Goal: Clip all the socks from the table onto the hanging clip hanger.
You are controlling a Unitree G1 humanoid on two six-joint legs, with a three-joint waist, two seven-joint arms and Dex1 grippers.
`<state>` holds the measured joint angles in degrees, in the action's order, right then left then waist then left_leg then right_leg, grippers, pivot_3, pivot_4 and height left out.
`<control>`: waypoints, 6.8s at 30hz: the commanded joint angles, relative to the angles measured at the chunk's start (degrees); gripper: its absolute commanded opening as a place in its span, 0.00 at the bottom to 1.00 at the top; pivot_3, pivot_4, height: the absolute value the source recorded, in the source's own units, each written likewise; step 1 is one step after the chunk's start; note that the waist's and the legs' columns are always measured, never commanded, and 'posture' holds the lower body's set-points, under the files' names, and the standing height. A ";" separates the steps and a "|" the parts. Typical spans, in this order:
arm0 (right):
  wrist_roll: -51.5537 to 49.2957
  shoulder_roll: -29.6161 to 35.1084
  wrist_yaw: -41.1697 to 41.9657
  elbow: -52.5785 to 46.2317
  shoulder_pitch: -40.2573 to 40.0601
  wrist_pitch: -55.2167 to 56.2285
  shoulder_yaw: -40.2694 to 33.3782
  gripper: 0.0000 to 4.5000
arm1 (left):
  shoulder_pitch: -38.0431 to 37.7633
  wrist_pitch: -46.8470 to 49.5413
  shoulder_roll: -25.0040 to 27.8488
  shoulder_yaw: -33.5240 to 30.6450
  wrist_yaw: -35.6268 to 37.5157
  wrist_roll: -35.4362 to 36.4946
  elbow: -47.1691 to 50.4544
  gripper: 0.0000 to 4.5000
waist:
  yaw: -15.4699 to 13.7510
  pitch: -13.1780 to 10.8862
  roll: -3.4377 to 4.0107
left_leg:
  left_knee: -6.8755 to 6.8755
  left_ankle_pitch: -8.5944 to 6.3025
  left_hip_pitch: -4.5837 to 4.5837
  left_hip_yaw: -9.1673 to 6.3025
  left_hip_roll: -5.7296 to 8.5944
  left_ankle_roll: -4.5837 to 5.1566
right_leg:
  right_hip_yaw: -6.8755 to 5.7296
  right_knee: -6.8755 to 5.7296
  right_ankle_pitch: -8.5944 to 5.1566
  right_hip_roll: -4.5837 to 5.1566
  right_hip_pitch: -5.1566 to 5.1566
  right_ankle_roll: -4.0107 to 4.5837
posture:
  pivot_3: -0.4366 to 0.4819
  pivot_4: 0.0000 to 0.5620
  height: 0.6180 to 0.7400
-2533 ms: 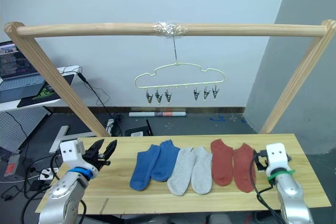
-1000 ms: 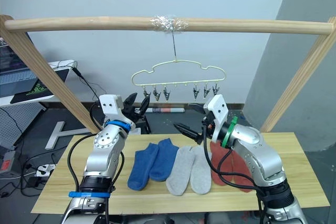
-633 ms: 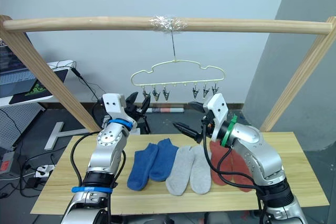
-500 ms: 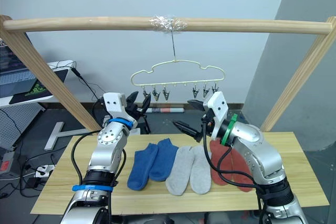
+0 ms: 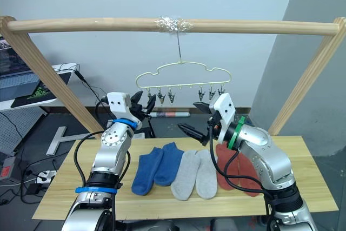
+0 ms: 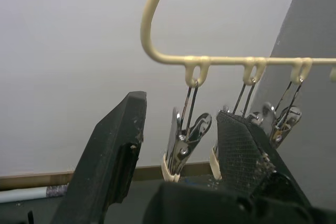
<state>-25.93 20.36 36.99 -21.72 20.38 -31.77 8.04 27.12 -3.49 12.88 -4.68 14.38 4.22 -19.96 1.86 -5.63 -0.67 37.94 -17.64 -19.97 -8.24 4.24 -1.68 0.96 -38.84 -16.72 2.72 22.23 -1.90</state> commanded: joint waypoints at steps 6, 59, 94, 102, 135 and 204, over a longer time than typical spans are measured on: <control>-0.84 0.09 -0.36 -2.44 1.04 0.15 -1.23 1.00 | 1.37 -1.85 0.35 0.54 -0.15 -0.98 -0.11 0.55 | 0.02 -0.01 -0.01 | 0.02 0.01 0.03 -0.08 -0.01 -0.02 | -0.05 -0.12 0.02 -0.01 0.00 0.01 | 0.37 0.18 1.00; -1.53 -0.75 -3.19 -3.86 0.35 -1.21 -1.57 1.00 | 2.99 -1.44 0.33 -0.11 -0.50 -0.60 2.84 0.55 | 0.01 -3.64 -0.34 | -0.02 0.01 -0.11 -0.06 -0.01 -0.01 | -0.13 0.01 0.02 0.06 0.08 0.00 | 0.38 0.31 1.00; 3.25 0.61 -4.03 -0.70 -7.31 2.20 -0.25 1.00 | -0.16 1.79 1.74 -0.09 1.63 0.89 6.68 0.00 | -0.04 -3.69 -0.35 | -0.03 0.01 -0.39 -0.13 -0.01 -0.02 | -0.19 0.14 0.02 0.08 0.25 0.00 | 0.39 0.29 1.00; 16.99 3.71 -13.90 17.23 -12.78 7.51 -3.12 1.00 | -2.06 3.67 1.44 -0.12 1.35 1.34 9.53 0.00 | -0.03 -3.84 -0.33 | -0.01 0.02 -0.44 -0.07 0.03 -0.02 | -0.15 0.03 0.02 0.13 0.35 -0.01 | 0.40 0.33 1.00; 15.06 -5.37 -26.23 28.38 -14.01 -7.93 -17.50 0.51 | -3.44 5.59 1.28 -0.14 1.76 1.92 12.61 0.00 | 0.01 -4.91 -0.35 | -0.02 0.02 -0.41 0.11 -0.02 -0.01 | -0.09 -0.04 0.02 0.12 0.34 -0.01 | 0.41 0.37 1.00; 36.66 -6.01 7.54 31.45 20.89 29.47 20.01 0.01 | -8.58 50.73 4.22 -15.65 -0.76 53.37 30.45 0.00 | 0.14 -6.46 -0.77 | -0.01 0.01 -0.83 0.47 -0.86 -0.44 | -0.03 -0.06 0.26 -0.56 1.12 0.39 | 0.47 0.38 1.00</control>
<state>10.43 14.13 43.99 12.87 41.39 -3.63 28.33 18.75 47.47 16.28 -20.19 13.61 58.38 10.86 2.00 -12.09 -1.44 37.94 -17.63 -20.81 -7.75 3.39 -2.12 0.95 -38.88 -16.46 2.16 23.35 -1.51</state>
